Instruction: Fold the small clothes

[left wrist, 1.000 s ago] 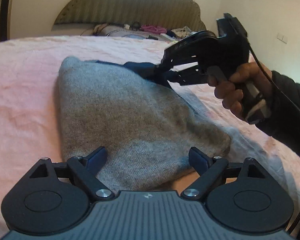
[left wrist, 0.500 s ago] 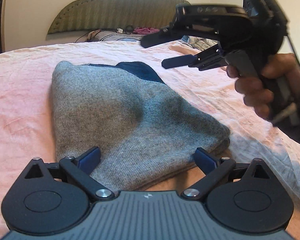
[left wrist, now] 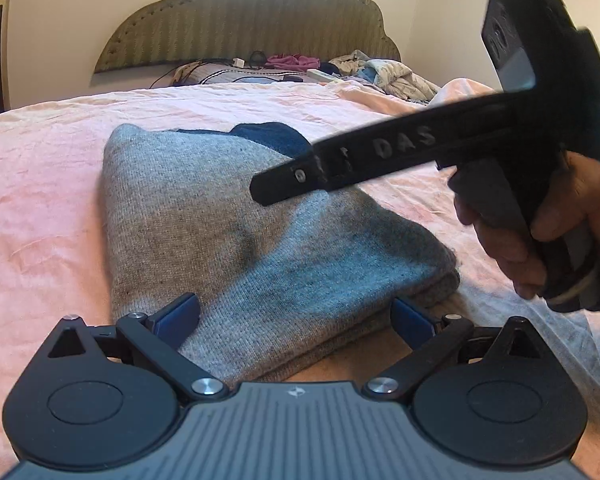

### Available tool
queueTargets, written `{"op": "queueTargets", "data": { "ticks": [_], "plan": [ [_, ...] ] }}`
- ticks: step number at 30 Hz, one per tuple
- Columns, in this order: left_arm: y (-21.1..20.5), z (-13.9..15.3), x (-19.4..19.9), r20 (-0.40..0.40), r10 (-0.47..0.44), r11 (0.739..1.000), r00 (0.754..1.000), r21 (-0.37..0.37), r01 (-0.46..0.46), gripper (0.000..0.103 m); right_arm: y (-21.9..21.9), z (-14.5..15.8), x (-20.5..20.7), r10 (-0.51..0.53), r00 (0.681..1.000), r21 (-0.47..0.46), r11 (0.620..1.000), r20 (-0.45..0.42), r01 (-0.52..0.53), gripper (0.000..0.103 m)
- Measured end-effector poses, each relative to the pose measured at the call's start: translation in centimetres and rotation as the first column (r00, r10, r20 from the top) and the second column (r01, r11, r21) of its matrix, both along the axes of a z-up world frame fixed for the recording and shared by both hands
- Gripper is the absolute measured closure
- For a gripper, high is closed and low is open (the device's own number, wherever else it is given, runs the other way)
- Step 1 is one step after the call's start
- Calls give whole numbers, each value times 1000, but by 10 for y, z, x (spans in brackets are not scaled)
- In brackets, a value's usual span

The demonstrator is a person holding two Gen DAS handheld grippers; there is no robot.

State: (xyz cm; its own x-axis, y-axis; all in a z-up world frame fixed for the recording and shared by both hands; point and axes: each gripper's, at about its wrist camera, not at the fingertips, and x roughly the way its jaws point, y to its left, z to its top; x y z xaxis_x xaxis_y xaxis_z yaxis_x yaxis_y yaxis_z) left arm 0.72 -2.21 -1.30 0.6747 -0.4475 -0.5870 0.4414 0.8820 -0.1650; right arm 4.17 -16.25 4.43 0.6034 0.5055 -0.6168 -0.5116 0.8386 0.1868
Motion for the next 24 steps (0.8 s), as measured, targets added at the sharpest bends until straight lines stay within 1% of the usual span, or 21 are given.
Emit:
{"op": "queueTargets", "data": {
  "ticks": [1, 2, 3, 4, 5, 6, 7, 9, 11, 12, 14, 15, 16, 17, 18, 19, 20, 21, 22, 23, 24],
  "plan": [
    [-1, 1, 0, 0, 0, 1000, 1000, 0, 0, 1, -2, -11, 5, -4, 999, -4, 1000, -41, 4, 17],
    [-1, 1, -1, 1, -1, 1000, 1000, 1, 1, 1, -6, -25, 8, 12, 999, -9, 1000, -31, -12, 17],
    [-1, 1, -1, 1, -2, 1000, 1000, 1, 2, 1, -10, -29, 5, 26, 999, -22, 999, 21, -26, 17],
    [0, 2, -1, 1, 1, 1000, 1000, -2, -1, 1, -11, -26, 4, 24, 1000, -28, 999, 19, -23, 17],
    [2, 4, -3, 2, 12, 1000, 1000, -8, -12, 1, -11, -20, 5, 4, 1000, -18, 1000, -9, -4, 17],
    [8, 10, -7, 1, 34, 999, 999, -30, -34, 1, -14, -11, 5, -24, 998, 10, 1000, -52, 24, 18],
    [17, 15, -12, 6, 56, 996, 998, -73, -55, 1, -18, -3, 2, -35, 997, 44, 998, -74, 38, 18],
    [42, 24, -22, 9, 108, 978, 994, -180, -104, 1, -36, 11, -11, -40, 997, 139, 989, -72, 50, 18],
    [72, 24, -23, -56, 166, 941, 985, -289, -175, 1, -59, 14, -19, -72, 991, 214, 972, -115, 96, 12],
    [87, 20, -19, -117, 187, 917, 975, -336, -216, 1, -69, 12, -20, -86, 984, 243, 962, -155, 122, 12],
    [109, 6, -9, -239, 229, 868, 944, -389, -309, 1, -89, -1, -19, -106, 959, 285, 941, -264, 183, 13],
    [117, -2, -3, -302, 227, 843, 926, -416, -342, 1, -96, -10, -19, -109, 943, 289, 935, -316, 205, 14],
    [121, -8, 0, -335, 214, 824, 918, -442, -353, 2, -98, -18, -19, -108, 929, 284, 934, -355, 217, 17],
    [122, -10, 2, -341, 198, 806, 919, -477, -351, 2, -98, -26, -21, -96, 917, 281, 935, -388, 217, 20],
    [122, -13, 7, -369, 150, 789, 917, -514, -336, 3, -97, -29, -23, -81, 918, 290, 935, -387, 205, 21],
    [118, -16, 13, -400, 98, 769, 911, -551, -324, 15, -94, -32, -26, -58, 923, 307, 933, -381, 186, 21],
    [113, -21, 19, -431, 54, 758, 901, -570, -318, 39, -92, -34, -25, -30, 918, 331, 928, -395, 173, 30],
    [106, -25, 26, -462, 36, 766, 886, -557, -321, 53, -91, -39, -22, -5, 905, 348, 922, -426, 168, 43],
    [99, -30, 29, -486, 47, 787, 873, -521, -332, 78, -88, -45, -18, 8, 886, 346, 922, -463, 173, 73],
    [97, -32, 32, -494, 52, 792, 868, -509, -337, 85, -88, -50, -16, 20, 885, 358, 919, -466, 167, 80],
    [96, -33, 33, -501, 49, 783, 864, -518, -345, 86, -89, -52, -16, 30, 882, 373, 913, -471, 168, 80]
  ]
}}
